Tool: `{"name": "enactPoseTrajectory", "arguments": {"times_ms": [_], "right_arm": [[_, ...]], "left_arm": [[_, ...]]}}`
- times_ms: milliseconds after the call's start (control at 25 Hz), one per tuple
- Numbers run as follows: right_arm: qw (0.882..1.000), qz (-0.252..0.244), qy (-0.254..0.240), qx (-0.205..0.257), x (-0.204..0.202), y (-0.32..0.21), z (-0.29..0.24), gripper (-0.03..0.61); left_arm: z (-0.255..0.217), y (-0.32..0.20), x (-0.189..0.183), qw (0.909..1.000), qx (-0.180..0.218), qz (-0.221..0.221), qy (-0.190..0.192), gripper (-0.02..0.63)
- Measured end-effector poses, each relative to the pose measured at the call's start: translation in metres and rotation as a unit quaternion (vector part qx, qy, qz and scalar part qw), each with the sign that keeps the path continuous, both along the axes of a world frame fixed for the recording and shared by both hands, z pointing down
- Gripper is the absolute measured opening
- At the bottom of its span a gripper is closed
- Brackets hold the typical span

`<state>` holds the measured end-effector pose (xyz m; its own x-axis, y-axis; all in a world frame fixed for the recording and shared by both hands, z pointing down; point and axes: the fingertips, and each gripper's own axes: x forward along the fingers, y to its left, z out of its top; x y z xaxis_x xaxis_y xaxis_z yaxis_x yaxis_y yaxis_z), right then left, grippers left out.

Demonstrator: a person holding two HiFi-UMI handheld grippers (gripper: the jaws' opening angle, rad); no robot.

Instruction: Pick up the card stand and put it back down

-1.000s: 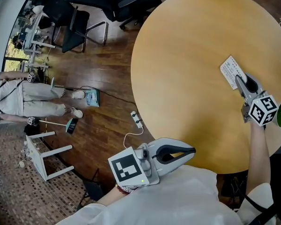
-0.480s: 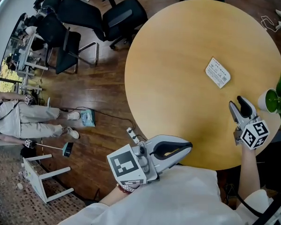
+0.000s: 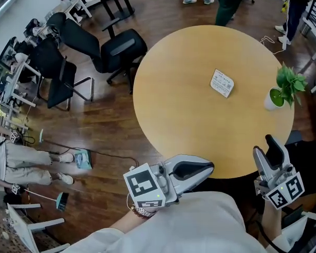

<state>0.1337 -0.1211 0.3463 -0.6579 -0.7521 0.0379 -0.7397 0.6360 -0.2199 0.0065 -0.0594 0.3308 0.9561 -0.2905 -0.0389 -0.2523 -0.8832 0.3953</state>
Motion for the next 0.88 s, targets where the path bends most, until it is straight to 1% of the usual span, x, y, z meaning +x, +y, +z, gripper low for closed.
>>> {"name": "enactPoseTrajectory", "arguments": {"times_ms": [80, 160, 280, 360, 480, 600, 760, 880], "right_arm": [[1.0, 0.004, -0.006, 0.009, -0.022, 0.038, -0.022, 0.218], [1.0, -0.009, -0.014, 0.006, -0.049, 0.072, -0.034, 0.216], [0.999, -0.033, -0.008, 0.002, -0.085, 0.118, -0.042, 0.218], [0.999, -0.035, -0.004, 0.008, -0.095, 0.147, -0.051, 0.216], [0.999, -0.027, -0.001, 0.018, -0.096, 0.179, -0.062, 0.21], [1.0, -0.02, -0.016, 0.013, -0.09, 0.202, -0.066, 0.21], [0.999, -0.018, -0.029, 0.019, -0.08, 0.213, -0.068, 0.209], [0.999, -0.027, -0.027, 0.023, -0.072, 0.22, -0.066, 0.207]], "left_arm": [[0.005, 0.032, -0.007, 0.9996, -0.02, 0.017, -0.005, 0.0], [0.013, 0.062, -0.012, 0.9984, -0.041, 0.035, -0.014, 0.0], [0.02, 0.098, -0.022, 0.9974, -0.05, 0.046, -0.025, 0.0], [0.017, 0.118, -0.027, 0.9975, -0.053, 0.044, -0.016, 0.0], [0.009, 0.143, -0.034, 0.9984, -0.042, 0.038, -0.011, 0.0], [0.004, 0.157, -0.039, 0.9992, -0.024, 0.023, -0.022, 0.0], [-0.004, 0.15, -0.04, 0.9995, -0.013, -0.013, -0.026, 0.0], [-0.011, 0.153, -0.027, 0.9996, -0.006, -0.012, -0.023, 0.0]]}}
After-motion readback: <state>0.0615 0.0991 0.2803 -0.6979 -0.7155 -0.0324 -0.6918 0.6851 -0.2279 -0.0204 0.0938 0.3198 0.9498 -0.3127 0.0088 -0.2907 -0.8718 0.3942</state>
